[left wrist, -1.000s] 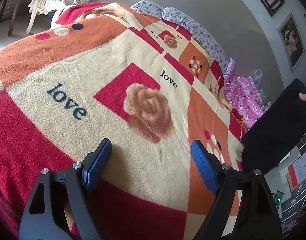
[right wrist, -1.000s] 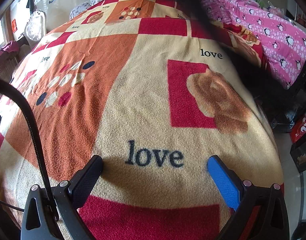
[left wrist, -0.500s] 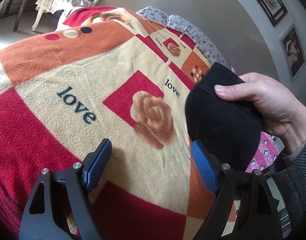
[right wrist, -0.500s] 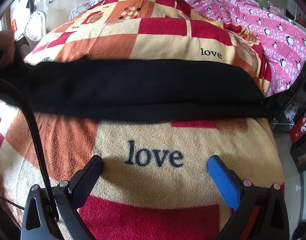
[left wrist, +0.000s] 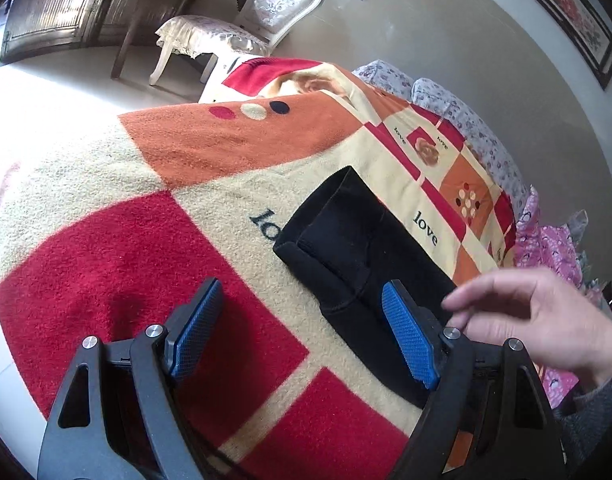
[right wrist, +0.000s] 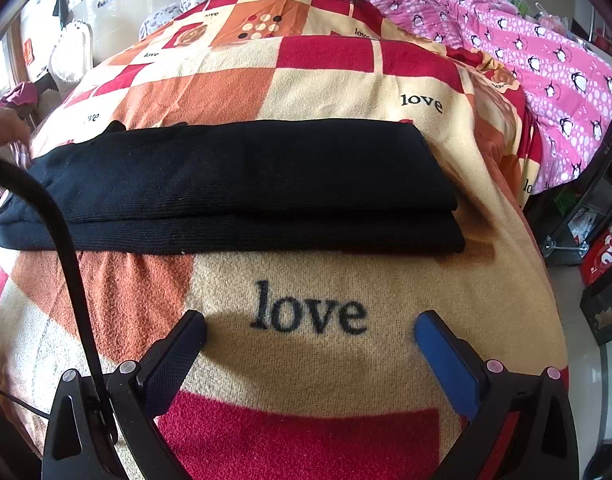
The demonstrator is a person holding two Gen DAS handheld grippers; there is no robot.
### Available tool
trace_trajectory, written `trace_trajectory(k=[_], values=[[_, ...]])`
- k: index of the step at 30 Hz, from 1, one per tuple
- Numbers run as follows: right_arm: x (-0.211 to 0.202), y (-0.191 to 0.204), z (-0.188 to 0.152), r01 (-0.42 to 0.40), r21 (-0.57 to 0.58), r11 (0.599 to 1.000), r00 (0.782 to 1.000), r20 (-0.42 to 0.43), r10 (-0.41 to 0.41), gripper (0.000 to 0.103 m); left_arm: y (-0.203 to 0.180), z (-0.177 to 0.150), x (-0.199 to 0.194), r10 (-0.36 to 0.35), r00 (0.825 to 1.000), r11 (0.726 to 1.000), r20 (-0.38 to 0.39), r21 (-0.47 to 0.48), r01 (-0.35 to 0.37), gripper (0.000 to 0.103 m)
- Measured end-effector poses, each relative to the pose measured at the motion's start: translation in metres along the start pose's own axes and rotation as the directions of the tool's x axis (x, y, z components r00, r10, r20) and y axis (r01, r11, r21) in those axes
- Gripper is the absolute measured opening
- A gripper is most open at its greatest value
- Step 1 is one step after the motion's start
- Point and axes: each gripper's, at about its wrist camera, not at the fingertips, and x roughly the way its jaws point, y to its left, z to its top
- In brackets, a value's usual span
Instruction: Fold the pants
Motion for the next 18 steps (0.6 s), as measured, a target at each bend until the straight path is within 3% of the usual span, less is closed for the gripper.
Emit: trace_trajectory(k=[10,18], values=[[0.0,0.0,0.0,0.0,0.0,1.0,1.0,0.0,0.0,0.103,-0.009,0.0,0.006,-0.011,1.0,0.999,-0.015,0.039,0.012,0.082],[0.001,0.0,0.0,-0.001,0.0,1.0,1.0,0.002,0.001,0.103,-0.025,-0.003,0.01,-0.006,1.0,0.992,-0.021,0.123,0.008,0.082]])
